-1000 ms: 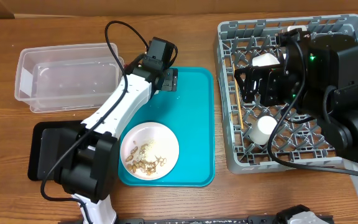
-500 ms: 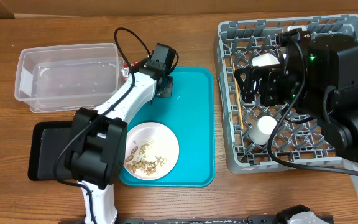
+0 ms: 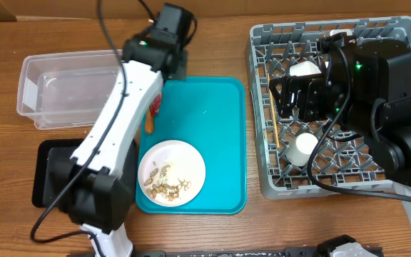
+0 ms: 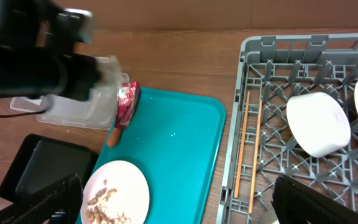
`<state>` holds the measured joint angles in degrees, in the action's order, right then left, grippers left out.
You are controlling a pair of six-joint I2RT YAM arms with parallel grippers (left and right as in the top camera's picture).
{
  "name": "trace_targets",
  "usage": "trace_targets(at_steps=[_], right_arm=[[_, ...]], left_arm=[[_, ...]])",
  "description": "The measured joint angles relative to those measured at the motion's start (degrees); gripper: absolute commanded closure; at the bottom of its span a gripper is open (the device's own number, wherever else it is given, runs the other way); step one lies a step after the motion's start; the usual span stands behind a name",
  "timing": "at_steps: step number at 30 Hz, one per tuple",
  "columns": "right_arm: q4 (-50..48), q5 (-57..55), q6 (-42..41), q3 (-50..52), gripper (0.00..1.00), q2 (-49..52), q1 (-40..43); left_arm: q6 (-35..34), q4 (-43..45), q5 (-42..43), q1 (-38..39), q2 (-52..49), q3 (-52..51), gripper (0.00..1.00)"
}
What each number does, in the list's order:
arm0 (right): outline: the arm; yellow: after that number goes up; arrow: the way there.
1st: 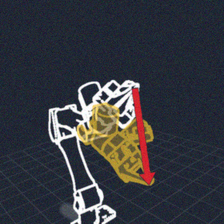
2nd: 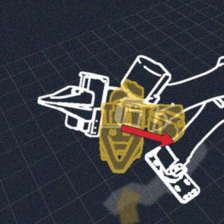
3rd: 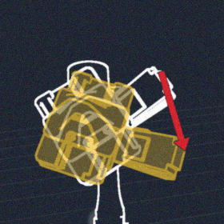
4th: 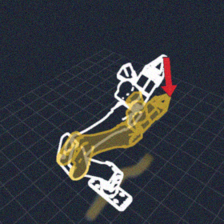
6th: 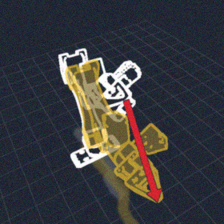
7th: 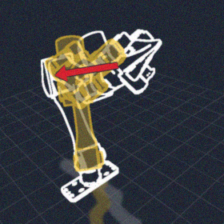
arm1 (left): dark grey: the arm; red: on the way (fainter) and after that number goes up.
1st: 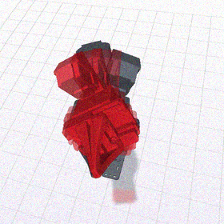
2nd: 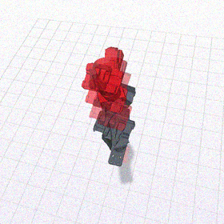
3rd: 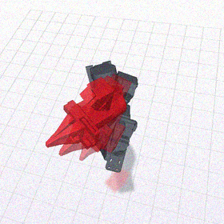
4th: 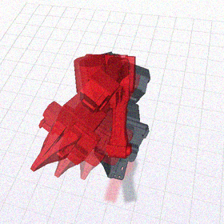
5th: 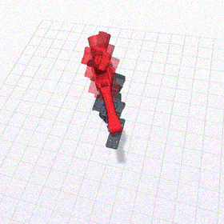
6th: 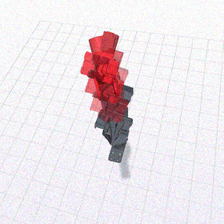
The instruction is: Sort waste into correct bins and load items into the dishwasher
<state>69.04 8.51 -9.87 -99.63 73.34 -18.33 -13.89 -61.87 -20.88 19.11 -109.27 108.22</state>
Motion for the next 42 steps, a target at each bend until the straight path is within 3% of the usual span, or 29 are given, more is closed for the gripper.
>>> trace_targets(at_steps=[3, 8, 10, 16, 23, 31, 39, 42], right_arm=[[0.0, 0.0, 0.0, 0.0, 0.0, 0.0, 0.0], [0.0, 0.0, 0.0, 0.0, 0.0, 0.0, 0.0], [0.0, 0.0, 0.0, 0.0, 0.0, 0.0, 0.0], [0.0, 0.0, 0.0, 0.0, 0.0, 0.0, 0.0], [0.0, 0.0, 0.0, 0.0, 0.0, 0.0, 0.0], [0.0, 0.0, 0.0, 0.0, 0.0, 0.0, 0.0], [0.0, 0.0, 0.0, 0.0, 0.0, 0.0, 0.0], [0.0, 0.0, 0.0, 0.0, 0.0, 0.0, 0.0]], left_arm=[[-2.0, -3.6, -3.7, -3.4, 0.5, 0.1, 0.92], [-2.2, -2.4, -0.2, -12.0, 0.3, 0.1, 0.44], [-2.1, -3.3, 3.3, -13.9, 0.3, 0.2, 0.4], [-2.0, -3.8, 7.7, -7.9, 0.2, 0.2, 0.41], [-4.9, 0.6, 2.1, 2.5, -2.8, -1.8, 0.47], [-8.1, 7.5, -3.1, 2.1, -17.6, -3.6, 0.46], [-10.0, 7.9, -9.6, 1.9, -21.9, -4.1, 0.45], [-10.6, 8.0, -11.1, 1.6, -22.1, -4.1, 0.59]])
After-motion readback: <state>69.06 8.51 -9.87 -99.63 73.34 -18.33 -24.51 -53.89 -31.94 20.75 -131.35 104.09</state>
